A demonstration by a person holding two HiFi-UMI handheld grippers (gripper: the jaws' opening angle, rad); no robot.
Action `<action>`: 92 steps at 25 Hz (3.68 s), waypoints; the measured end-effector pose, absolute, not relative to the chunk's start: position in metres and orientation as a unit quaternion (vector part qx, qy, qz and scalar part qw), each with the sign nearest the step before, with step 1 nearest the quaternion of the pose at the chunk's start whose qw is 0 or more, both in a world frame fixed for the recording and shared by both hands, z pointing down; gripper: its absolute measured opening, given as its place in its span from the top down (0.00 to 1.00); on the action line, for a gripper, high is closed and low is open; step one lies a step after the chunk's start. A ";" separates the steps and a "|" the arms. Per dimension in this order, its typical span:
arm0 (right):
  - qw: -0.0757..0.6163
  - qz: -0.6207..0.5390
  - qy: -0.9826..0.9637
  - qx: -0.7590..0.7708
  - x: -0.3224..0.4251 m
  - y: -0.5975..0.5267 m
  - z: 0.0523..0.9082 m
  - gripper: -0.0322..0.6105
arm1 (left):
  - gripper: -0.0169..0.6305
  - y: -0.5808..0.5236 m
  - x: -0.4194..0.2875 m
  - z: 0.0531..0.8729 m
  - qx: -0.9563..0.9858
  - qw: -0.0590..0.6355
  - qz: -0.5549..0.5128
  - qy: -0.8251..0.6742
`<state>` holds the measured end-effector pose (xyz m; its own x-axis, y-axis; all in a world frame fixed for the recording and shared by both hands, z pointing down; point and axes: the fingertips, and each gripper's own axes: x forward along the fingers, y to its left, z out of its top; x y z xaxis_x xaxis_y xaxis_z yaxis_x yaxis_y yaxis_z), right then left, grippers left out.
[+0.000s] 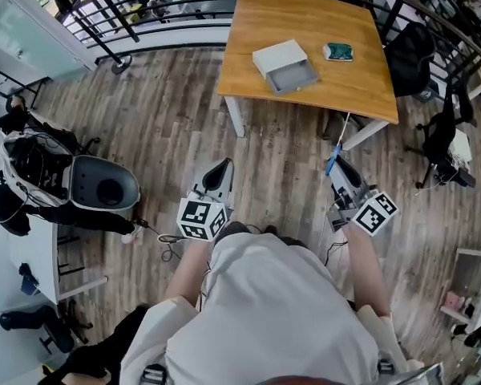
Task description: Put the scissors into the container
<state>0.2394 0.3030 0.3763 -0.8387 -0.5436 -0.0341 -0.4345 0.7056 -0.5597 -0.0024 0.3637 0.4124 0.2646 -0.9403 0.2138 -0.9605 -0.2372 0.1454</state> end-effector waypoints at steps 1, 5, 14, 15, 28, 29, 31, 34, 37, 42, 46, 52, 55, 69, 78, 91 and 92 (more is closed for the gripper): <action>0.097 -0.278 0.919 -0.263 0.242 0.300 0.379 0.82 | 0.98 0.363 0.001 0.414 0.783 0.125 0.040 -0.608; 0.095 -0.282 0.919 -0.257 0.247 0.291 0.386 0.82 | 0.98 0.362 0.008 0.422 0.777 0.132 0.044 -0.614; 0.095 -0.289 0.916 -0.262 0.238 0.258 0.397 0.82 | 0.98 0.326 -0.001 0.425 0.778 0.132 0.046 -0.612; 0.094 -0.289 0.915 -0.266 0.236 0.252 0.399 0.82 | 0.98 0.319 -0.004 0.426 0.780 0.133 0.046 -0.610; 0.075 -0.298 0.896 -0.320 0.169 0.146 0.414 0.82 | 0.98 0.188 -0.062 0.429 0.813 0.147 0.057 -0.560; 0.073 -0.298 0.895 -0.324 0.162 0.140 0.415 0.82 | 0.98 0.180 -0.067 0.430 0.817 0.149 0.058 -0.555; 0.068 -0.298 0.892 -0.333 0.149 0.127 0.418 0.82 | 0.98 0.161 -0.078 0.434 0.823 0.152 0.059 -0.544; 0.066 -0.296 0.887 -0.347 0.129 0.107 0.423 0.82 | 0.98 0.133 -0.095 0.440 0.833 0.156 0.060 -0.528; 0.065 -0.293 0.883 -0.359 0.109 0.089 0.428 0.82 | 0.98 0.110 -0.111 0.446 0.843 0.156 0.062 -0.510; 0.068 -0.303 0.873 -0.376 0.088 0.063 0.431 0.82 | 0.98 0.074 -0.125 0.452 0.859 0.157 0.073 -0.481; 0.069 -0.304 0.867 -0.388 0.083 0.051 0.435 0.82 | 0.98 0.057 -0.129 0.456 0.867 0.158 0.076 -0.466; 0.062 -0.310 0.862 -0.396 0.082 0.038 0.438 0.82 | 0.98 0.041 -0.129 0.460 0.869 0.163 0.078 -0.461; 0.057 -0.317 0.860 -0.395 0.085 0.023 0.444 0.82 | 0.98 0.028 -0.125 0.461 0.866 0.166 0.082 -0.465; 0.026 -0.334 0.873 -0.354 0.116 -0.094 0.481 0.82 | 0.98 -0.073 -0.095 0.472 0.837 0.176 0.096 -0.509; -0.007 -0.355 0.877 -0.324 0.136 -0.159 0.511 0.82 | 0.98 -0.128 -0.061 0.481 0.821 0.188 0.106 -0.529; -0.060 -0.390 0.871 -0.293 0.133 -0.216 0.567 0.82 | 0.98 -0.177 -0.049 0.513 0.798 0.219 0.127 -0.546; -0.068 -0.392 0.870 -0.291 0.131 -0.218 0.573 0.82 | 0.98 -0.180 -0.051 0.517 0.798 0.222 0.127 -0.546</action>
<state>0.1306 -0.2179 0.5726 -0.8213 -0.4534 0.3463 -0.5597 0.5225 -0.6432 -0.0505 -0.1800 0.5165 0.3724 -0.8145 0.4450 -0.9272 -0.3061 0.2157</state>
